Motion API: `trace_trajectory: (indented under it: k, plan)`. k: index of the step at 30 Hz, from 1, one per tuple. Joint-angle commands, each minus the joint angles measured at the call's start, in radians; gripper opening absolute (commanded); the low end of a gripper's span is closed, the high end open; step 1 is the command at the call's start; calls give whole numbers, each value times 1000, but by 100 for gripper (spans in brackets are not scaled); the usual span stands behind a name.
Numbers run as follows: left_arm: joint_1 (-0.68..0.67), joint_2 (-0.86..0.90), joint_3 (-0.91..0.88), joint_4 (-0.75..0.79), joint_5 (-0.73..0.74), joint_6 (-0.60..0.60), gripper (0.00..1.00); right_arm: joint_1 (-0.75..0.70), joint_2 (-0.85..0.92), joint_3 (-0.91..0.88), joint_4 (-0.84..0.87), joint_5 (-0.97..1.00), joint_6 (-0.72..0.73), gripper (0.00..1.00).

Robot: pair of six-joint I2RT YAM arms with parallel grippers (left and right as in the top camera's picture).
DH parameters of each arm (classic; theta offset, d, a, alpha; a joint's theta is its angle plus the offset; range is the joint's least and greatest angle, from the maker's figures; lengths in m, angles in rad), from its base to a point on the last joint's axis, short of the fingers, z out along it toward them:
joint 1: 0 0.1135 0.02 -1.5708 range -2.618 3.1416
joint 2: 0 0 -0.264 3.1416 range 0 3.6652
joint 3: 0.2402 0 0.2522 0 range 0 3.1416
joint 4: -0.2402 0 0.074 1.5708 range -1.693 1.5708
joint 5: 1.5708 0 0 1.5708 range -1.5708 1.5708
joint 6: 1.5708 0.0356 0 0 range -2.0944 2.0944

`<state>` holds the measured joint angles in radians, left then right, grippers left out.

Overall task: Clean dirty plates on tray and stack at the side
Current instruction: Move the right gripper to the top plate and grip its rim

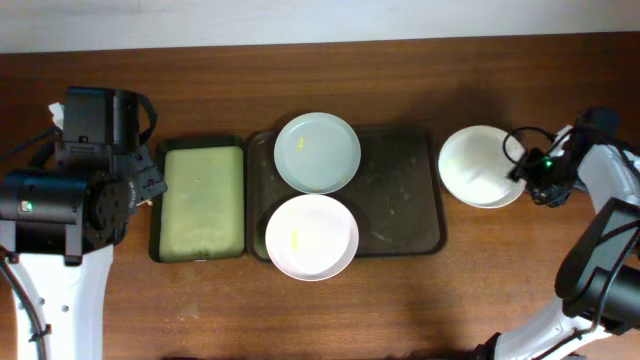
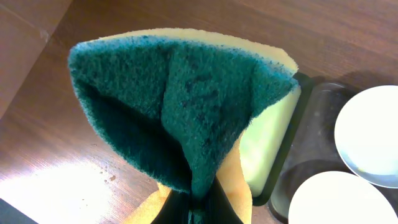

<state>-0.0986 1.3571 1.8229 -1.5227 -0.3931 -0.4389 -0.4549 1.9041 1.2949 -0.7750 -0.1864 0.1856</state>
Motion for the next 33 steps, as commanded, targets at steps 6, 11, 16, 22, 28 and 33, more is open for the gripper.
trace_trajectory:
  k: [6, 11, 16, 22, 28, 33]
  plan:
    - [2, -8, 3, -1, 24, -5, 0, 228, -19, 359, -396, -181, -156, 62]
    - [2, 9, -44, 7, 31, -4, 0, 615, 60, 311, -219, -115, -11, 62]
    - [2, 10, -55, 19, 31, 6, 0, 770, 212, 310, -52, -46, 86, 52]
    - [2, 10, -55, 22, 31, 6, 0, 782, 284, 309, 28, -53, 123, 20]
    - [0, 29, -55, 105, 204, 98, 0, 649, 159, 330, -71, -150, 124, 4]
    - [-84, 263, -55, 211, 505, 210, 0, 517, 137, 308, -354, -74, -58, 4]
